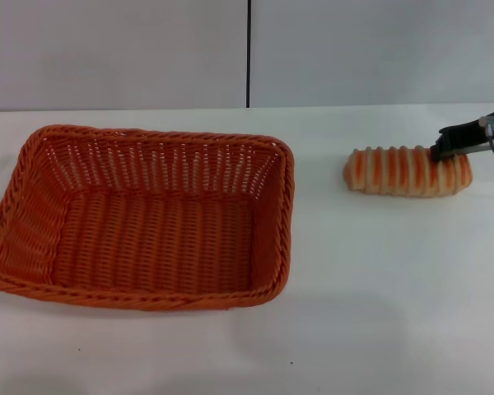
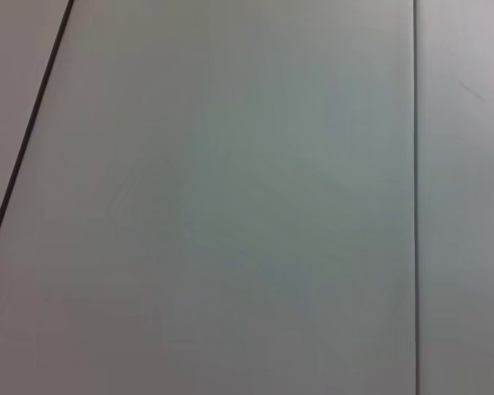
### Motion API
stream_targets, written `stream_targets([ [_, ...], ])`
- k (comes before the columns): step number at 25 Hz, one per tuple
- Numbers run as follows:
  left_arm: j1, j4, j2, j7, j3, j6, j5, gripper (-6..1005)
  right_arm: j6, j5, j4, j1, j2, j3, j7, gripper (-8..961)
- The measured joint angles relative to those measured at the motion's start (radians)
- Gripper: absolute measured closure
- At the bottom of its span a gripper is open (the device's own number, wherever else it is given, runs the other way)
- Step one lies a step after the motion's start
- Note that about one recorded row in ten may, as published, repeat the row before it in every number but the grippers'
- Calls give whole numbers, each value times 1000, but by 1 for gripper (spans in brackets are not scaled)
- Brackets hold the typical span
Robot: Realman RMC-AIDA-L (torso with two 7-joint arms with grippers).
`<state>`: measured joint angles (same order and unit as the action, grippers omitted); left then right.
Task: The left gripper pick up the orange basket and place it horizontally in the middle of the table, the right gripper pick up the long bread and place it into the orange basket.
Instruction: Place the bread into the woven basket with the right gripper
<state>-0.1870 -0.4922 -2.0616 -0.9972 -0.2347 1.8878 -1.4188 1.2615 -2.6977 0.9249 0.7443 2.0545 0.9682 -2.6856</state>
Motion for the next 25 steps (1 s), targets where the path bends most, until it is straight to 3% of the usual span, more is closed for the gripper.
stream_targets([
  [5, -8, 0, -1, 0, 3, -1, 0, 188, 9, 5, 9, 8, 0, 0, 0, 943],
  [25, -14, 0, -2, 0, 5, -1, 0, 188, -13, -1, -67, 21, -14, 1, 4, 954],
])
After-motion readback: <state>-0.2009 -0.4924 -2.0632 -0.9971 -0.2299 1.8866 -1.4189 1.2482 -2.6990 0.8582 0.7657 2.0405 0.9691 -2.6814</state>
